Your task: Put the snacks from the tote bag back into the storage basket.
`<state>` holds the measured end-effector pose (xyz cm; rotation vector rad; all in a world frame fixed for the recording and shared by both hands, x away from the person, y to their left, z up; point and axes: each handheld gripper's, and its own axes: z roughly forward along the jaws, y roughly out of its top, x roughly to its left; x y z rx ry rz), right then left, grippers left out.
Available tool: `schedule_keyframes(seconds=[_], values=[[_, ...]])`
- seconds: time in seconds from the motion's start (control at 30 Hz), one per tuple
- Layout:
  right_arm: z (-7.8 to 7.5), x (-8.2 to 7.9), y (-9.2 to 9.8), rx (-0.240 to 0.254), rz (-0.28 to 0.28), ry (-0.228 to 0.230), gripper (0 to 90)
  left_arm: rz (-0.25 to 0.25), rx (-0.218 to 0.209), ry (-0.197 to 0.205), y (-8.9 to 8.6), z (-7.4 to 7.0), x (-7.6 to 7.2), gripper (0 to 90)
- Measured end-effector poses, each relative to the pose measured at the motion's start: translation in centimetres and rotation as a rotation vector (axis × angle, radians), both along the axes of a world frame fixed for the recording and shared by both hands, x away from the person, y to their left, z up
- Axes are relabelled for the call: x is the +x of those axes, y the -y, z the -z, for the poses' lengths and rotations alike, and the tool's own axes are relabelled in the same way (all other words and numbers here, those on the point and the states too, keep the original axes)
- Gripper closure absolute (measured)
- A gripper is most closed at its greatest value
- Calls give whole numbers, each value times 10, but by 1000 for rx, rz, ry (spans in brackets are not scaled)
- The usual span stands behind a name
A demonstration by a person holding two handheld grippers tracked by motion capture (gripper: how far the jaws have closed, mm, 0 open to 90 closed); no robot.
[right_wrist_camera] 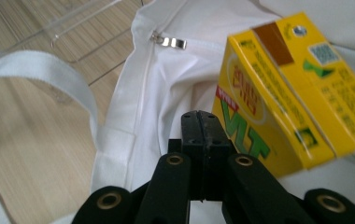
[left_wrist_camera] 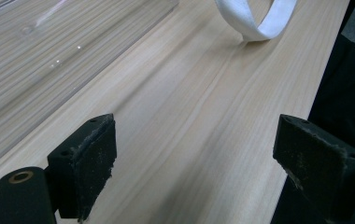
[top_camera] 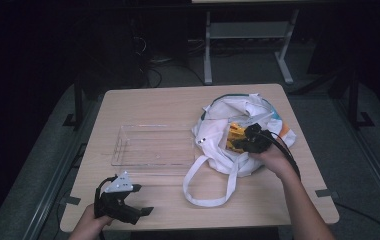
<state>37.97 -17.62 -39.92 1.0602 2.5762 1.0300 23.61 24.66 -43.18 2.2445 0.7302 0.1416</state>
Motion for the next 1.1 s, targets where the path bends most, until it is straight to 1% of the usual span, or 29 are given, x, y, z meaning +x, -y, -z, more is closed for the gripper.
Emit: schedule_keyframes(seconds=[0.1,0.13,0.17,0.23,0.3,0.33,0.43,0.5,0.7,0.73,0.87,1.1], values=[[0,-3,8,1,10,-5,896,12,-3,0,3,0,3,132],[0,-3,8,1,10,-5,896,12,-3,0,3,0,3,132],[-1,-6,15,2,15,-6,896,20,-1,1,4,0,4,132],[-1,-7,17,4,17,-9,896,21,-3,-1,5,0,5,132],[-2,-9,25,6,20,-18,896,34,5,1,6,0,6,132],[-2,-10,28,5,25,-21,896,31,-3,0,7,1,6,132],[-3,-10,33,2,34,-19,896,35,-1,-1,7,1,6,132],[-4,-10,38,5,53,-18,896,34,-1,1,7,1,6,132],[-7,-7,49,5,85,-1,896,22,0,-2,5,1,4,132],[-8,-6,50,10,95,-2,896,22,0,-3,5,1,4,132],[-8,-3,54,9,105,3,897,15,3,-4,4,1,3,132],[-3,4,49,-5,97,-3,897,6,7,-6,2,1,1,132]])
